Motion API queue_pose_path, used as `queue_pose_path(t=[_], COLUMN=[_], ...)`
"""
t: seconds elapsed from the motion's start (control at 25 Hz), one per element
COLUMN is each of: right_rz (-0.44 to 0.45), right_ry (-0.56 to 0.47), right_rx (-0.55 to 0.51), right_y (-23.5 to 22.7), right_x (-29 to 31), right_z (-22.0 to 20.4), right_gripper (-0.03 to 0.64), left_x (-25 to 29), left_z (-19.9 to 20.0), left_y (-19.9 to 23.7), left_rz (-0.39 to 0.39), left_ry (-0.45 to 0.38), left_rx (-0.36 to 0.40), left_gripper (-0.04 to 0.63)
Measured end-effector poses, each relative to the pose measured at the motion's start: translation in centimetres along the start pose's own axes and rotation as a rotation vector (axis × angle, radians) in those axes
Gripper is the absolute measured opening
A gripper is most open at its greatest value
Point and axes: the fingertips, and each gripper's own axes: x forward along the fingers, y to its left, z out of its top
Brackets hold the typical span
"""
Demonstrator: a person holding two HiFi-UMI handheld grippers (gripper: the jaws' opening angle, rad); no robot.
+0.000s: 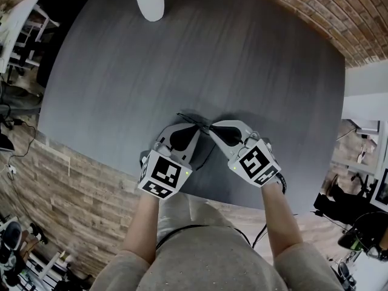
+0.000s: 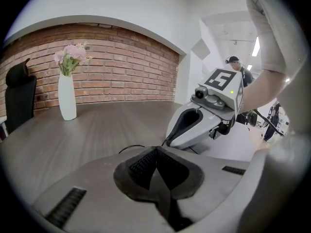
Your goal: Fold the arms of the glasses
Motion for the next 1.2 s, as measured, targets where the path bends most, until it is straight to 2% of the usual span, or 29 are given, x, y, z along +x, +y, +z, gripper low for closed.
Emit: queue_pose_path(t=[0.2, 0.36, 0.48, 0.6, 0.72, 0.8, 1.0, 1.2], right_rz=[-0.019, -0.037, -0.041, -0.043, -0.048, -0.053, -0.075, -0.091], right_ry=[-0.001, -0.006, -0.009, -0.009, -0.011, -0.008, -0.001, 0.002], right_rx=[0.017, 0.042, 0.046, 0.055, 0.064, 0.065, 0.068, 0.067], right_y=[-0.3, -0.6, -0.7, -0.7, -0.7, -0.8, -0.9, -1.0], right_x=[-0.1, -0.2, -0.1, -0.2, -0.1, -0.1, -0.1, -0.2], right_z=[-0.2, -0.3, -0.2, -0.2, -0.2, -0.2, -0.2, -0.2], right_gripper=[0.009, 0.009, 0.009, 0.009, 0.009, 0.009, 0.009, 0.009], left_x=[0.6, -0.1, -1.0, -2.0, -2.8, -3.0, -3.6, -3.6], left_z=[0.3, 0.5, 1.3, 2.2, 2.0, 1.6, 1.1, 0.0], left_y=[0.0, -0.3, -1.4, -3.3, -4.9, -5.7, -6.6, -9.4], left_rz=[-0.005, -0.03, -0.09, -0.177, -0.222, -0.224, -0.134, -0.163], left_ry=[0.003, -0.018, -0.066, -0.122, -0.115, -0.099, -0.103, -0.049], left_rx=[0.021, 0.004, -0.004, -0.057, -0.087, -0.084, -0.136, -0.148], left_gripper=[-0.002, -0.002, -0.002, -0.002, -0.002, -0.002, -0.002, -0.002])
